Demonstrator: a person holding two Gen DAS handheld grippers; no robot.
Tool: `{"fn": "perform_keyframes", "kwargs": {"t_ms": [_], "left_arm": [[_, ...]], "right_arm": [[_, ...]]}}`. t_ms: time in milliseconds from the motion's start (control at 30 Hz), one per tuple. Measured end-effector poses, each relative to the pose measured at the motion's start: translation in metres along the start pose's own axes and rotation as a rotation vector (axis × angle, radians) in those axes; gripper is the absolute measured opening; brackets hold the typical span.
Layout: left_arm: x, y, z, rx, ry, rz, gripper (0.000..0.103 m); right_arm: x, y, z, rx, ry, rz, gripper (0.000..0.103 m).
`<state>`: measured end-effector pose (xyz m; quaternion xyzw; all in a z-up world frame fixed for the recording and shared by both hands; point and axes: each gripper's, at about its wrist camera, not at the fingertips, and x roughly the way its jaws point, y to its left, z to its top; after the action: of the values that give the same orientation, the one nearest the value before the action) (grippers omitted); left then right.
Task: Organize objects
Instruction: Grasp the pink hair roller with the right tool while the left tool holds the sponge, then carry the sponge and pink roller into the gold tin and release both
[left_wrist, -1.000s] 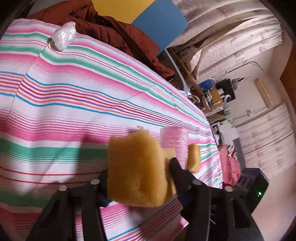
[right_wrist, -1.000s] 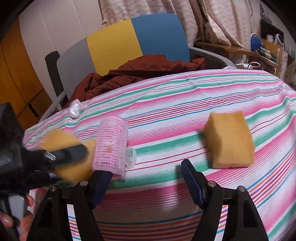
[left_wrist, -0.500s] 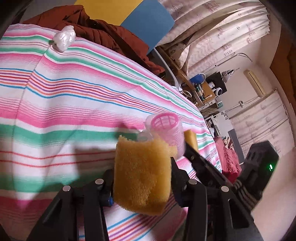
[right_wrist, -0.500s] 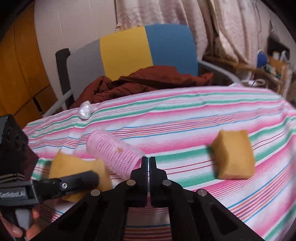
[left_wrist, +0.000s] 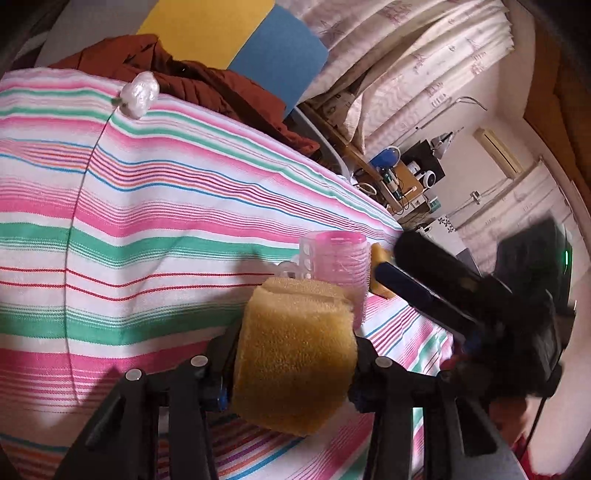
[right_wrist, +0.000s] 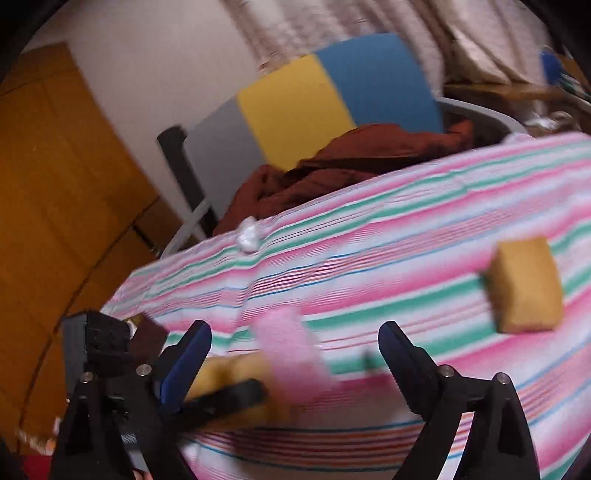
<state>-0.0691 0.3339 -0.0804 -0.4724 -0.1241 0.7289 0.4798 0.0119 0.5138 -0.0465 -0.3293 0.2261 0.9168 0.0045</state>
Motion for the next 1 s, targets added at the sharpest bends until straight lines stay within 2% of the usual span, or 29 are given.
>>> {"fn": "perform_keyframes", "kwargs": {"t_ms": [33, 100, 133, 167, 233, 267, 333, 433, 633, 767, 900, 1000], "left_arm": [[0.0, -0.001, -0.001, 0.013, -0.003, 0.005, 0.046], [0.0, -0.003, -0.001, 0.03, -0.005, 0.009, 0.046], [0.0, -0.003, -0.002, 0.031, -0.007, 0.008, 0.046], [0.0, -0.002, -0.002, 0.028, -0.008, 0.005, 0.046], [-0.001, 0.0, -0.002, 0.025, -0.011, -0.002, 0.046], [-0.001, 0.0, -0.002, 0.024, -0.014, -0.005, 0.046], [-0.003, 0.003, -0.003, 0.014, -0.018, -0.016, 0.046], [-0.003, 0.005, -0.004, 0.005, -0.022, -0.026, 0.046], [-0.008, 0.0, -0.01, 0.017, -0.03, -0.01, 0.046], [-0.02, 0.0, -0.02, -0.003, -0.012, -0.02, 0.046], [-0.043, 0.006, -0.035, -0.09, -0.007, -0.072, 0.045], [-0.067, 0.001, -0.045, -0.06, -0.039, -0.079, 0.045]], "right_arm": [[0.006, 0.004, 0.0, -0.01, 0.027, -0.011, 0.088], [0.021, 0.008, -0.002, -0.017, 0.079, -0.023, 0.072], [0.027, 0.007, -0.003, -0.015, 0.103, -0.037, 0.053], [0.034, 0.004, -0.005, -0.001, 0.124, -0.041, 0.046], [0.033, -0.003, -0.01, 0.052, 0.1, -0.017, 0.044], [0.028, -0.008, -0.013, 0.075, 0.079, -0.031, 0.039], [0.019, -0.014, -0.018, 0.097, 0.036, -0.083, 0.037], [0.006, -0.028, -0.022, 0.166, -0.002, -0.113, 0.037], [-0.026, -0.049, -0.044, 0.308, -0.052, -0.102, 0.037], [-0.039, -0.045, -0.055, 0.353, -0.064, -0.068, 0.037], [-0.042, -0.029, -0.063, 0.342, -0.05, -0.046, 0.037], [-0.041, -0.011, -0.068, 0.313, -0.039, -0.033, 0.037]]}}
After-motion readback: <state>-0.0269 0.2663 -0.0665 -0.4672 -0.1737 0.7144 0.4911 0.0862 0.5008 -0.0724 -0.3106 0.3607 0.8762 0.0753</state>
